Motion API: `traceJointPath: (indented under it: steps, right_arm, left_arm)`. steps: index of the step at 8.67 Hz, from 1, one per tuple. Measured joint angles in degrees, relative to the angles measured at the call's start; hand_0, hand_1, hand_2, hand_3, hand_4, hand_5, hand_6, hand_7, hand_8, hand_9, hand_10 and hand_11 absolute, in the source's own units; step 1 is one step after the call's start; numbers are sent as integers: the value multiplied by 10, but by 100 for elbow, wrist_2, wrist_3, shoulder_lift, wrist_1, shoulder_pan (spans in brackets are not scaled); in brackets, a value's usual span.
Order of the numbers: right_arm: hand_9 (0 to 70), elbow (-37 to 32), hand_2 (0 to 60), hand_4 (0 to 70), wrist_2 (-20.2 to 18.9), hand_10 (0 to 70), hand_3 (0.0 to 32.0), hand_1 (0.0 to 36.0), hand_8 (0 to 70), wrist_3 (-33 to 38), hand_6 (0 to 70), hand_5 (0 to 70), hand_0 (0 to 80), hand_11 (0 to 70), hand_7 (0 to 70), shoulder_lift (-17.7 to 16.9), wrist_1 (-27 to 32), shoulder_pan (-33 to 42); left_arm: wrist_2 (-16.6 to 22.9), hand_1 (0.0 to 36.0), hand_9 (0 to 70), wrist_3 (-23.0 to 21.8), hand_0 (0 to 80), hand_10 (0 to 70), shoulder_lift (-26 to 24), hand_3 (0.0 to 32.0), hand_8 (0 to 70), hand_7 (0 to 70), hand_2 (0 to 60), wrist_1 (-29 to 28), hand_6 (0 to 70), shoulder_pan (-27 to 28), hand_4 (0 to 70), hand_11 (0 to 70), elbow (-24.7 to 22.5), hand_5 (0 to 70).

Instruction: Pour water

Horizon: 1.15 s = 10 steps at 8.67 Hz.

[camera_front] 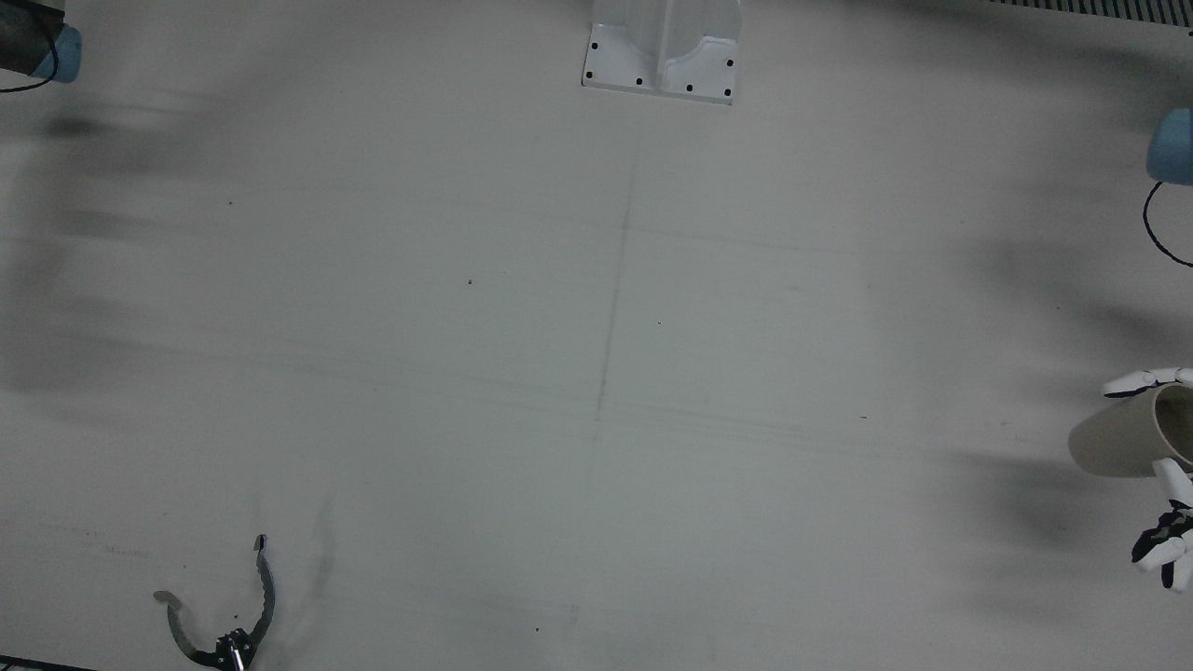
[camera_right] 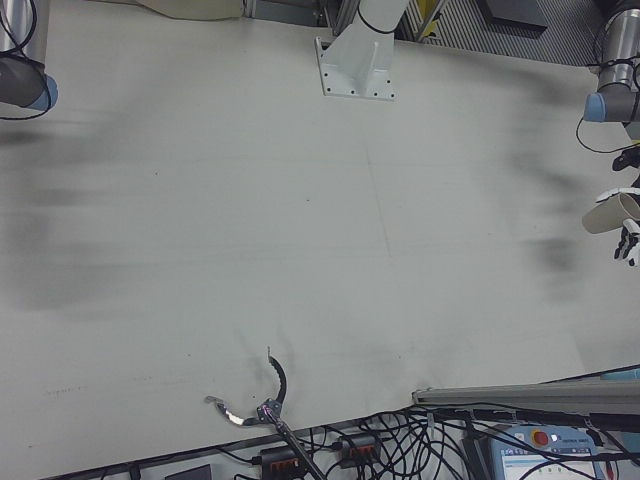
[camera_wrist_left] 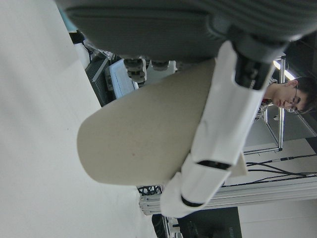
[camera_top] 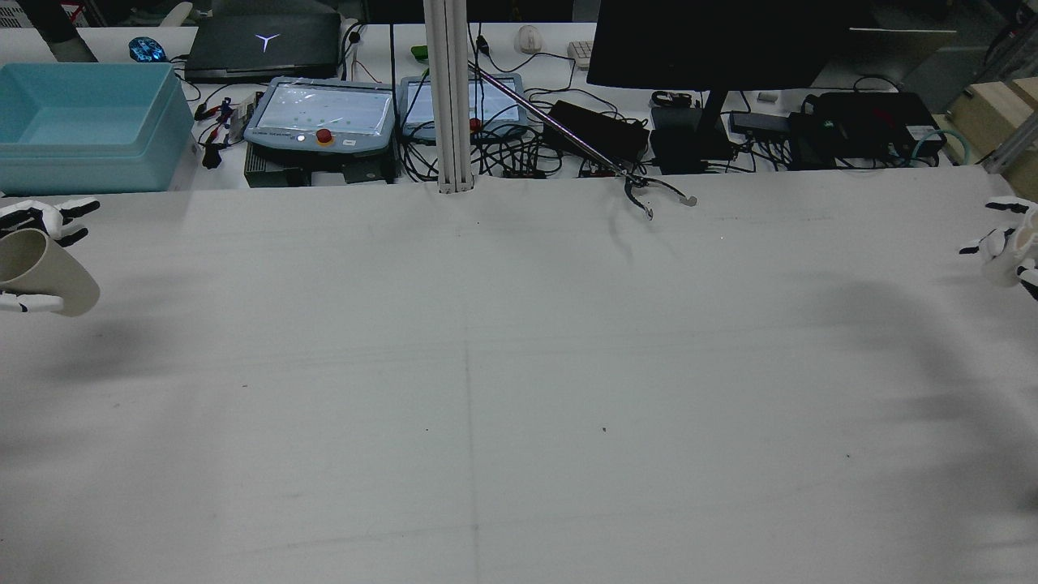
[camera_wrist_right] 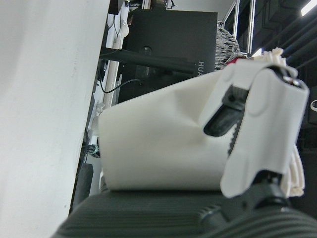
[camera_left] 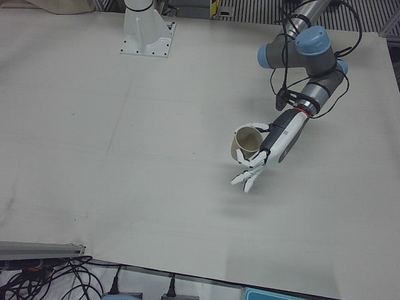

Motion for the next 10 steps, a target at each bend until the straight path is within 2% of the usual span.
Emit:
traceJointPath:
  steps: [1,2,3,4,5,6,7,9,10]
  right_arm:
    - [700,-565,600,113,5,98,0,360,544,2,503,213,628,173,587,268,213,-75]
    - [159,-843,108,5,7,0,6,265,140,11,186,106,591,0,118,416,323,-110]
    - [0,-898,2,0,3,0,180,221,2,17,59,68,552,0,0,457,368,-113]
    - [0,-821,0,0,-11,0,292,212,0,21,14,59,545,0,0,431,389,-98]
    - [0,-652,0,0,-27,0,320,203,0,23,0,55,537,0,0,368,392,-73]
    - [0,-386,0,0,-46,0,320,199,0,18,0,52,532,0,0,261,384,-19]
    - [0,-45,2,0,-65,0,320,201,0,9,4,52,528,0,0,94,359,71]
    - [0,657,59,0,-90,0,320,210,0,-3,27,53,529,0,0,-325,314,247]
    - [0,917,68,0,-93,0,320,212,0,-7,30,54,528,0,0,-502,303,310]
  left_arm:
    - [0,360,4,102,800,39,92,0,23,91,504,-155,117,9,253,105,76,700]
    - [-3,360,4,192,800,39,166,0,22,90,480,-339,116,18,254,105,212,700]
    - [-6,360,3,265,800,38,213,0,22,89,430,-539,116,24,255,103,378,700]
    - [-7,360,3,333,800,36,260,0,25,88,294,-759,119,30,255,100,575,700]
    - [-11,360,2,376,800,31,285,0,29,81,174,-934,120,34,245,92,759,700]
    - [-14,360,1,452,800,23,297,0,29,75,60,-1134,118,40,241,78,975,700]
    - [-19,360,0,547,800,19,298,0,26,71,10,-1355,113,43,230,68,1225,700]
    - [-42,357,0,713,800,7,292,0,20,64,0,-1782,103,52,200,46,1715,700]
    - [-48,326,0,793,800,0,290,0,16,55,0,-1917,94,54,180,29,1878,700]
